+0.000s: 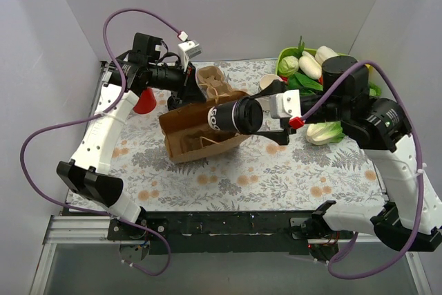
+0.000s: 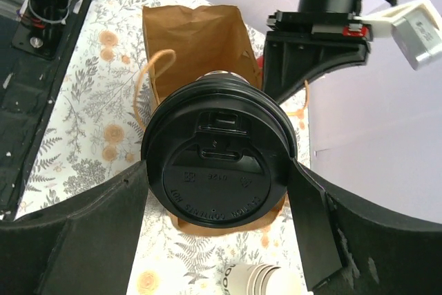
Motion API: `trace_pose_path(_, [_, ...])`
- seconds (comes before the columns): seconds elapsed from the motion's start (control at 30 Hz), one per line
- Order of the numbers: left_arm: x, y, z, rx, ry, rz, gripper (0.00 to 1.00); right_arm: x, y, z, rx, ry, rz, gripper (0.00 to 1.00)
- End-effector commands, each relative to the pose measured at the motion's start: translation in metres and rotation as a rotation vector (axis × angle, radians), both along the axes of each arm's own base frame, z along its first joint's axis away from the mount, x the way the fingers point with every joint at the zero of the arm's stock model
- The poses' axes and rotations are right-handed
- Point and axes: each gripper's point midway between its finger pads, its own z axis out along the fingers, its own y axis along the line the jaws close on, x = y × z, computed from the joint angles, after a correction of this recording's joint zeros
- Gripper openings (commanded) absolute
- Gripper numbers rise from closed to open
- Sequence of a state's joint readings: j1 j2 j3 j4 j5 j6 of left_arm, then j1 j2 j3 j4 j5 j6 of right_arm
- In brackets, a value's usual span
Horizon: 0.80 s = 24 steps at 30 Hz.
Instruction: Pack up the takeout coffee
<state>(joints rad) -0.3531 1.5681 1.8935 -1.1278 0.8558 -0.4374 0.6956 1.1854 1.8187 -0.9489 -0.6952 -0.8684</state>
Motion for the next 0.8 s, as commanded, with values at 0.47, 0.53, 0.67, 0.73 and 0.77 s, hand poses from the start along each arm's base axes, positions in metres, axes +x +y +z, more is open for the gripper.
trace_pose_path(0.47, [-0.002,-0.008,0.023,-0.065,-0.015,-0.016,0.0,0.05,0.063,-0.051,-0.192,-0.179,-0.002,0.01])
trace_pose_path(0.53, [-0.003,-0.007,0.024,-0.067,-0.017,-0.015,0.0,0.05,0.066,-0.059,-0.208,-0.172,0.011,0.01])
trace_pose_path(0.67, [-0.006,-0.008,0.025,-0.076,-0.009,-0.022,0.0,0.039,0.064,-0.068,-0.248,-0.15,0.08,0.01])
trace_pose_path(0.73, [-0.006,-0.007,0.021,-0.068,-0.005,-0.019,0.0,0.037,0.063,-0.06,-0.229,-0.123,0.063,0.01])
trace_pose_path(0.77, [-0.006,-0.007,0.02,-0.067,-0.003,-0.018,0.0,0.035,0.061,-0.055,-0.22,-0.132,0.064,0.01])
